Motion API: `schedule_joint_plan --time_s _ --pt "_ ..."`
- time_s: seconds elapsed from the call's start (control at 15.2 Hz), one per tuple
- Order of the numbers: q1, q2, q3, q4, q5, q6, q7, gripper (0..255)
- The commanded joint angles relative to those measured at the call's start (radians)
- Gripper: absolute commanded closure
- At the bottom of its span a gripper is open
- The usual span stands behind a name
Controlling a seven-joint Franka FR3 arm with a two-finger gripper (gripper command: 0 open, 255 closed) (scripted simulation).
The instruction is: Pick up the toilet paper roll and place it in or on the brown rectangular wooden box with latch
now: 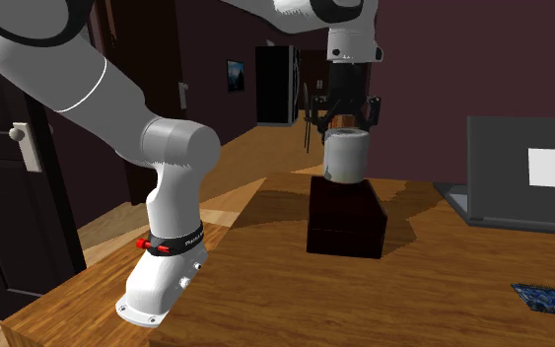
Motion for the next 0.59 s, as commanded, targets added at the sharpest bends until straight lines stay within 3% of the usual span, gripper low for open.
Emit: schedule_joint_plan --time_s 0.0,0.53 --pt "-0.003 -0.001 -0.011 -0.022 -0.010 0.023 0.003 255" --pt "-0.007 0.008 -0.058 -0.088 -0.045 0.102 0.010 255"
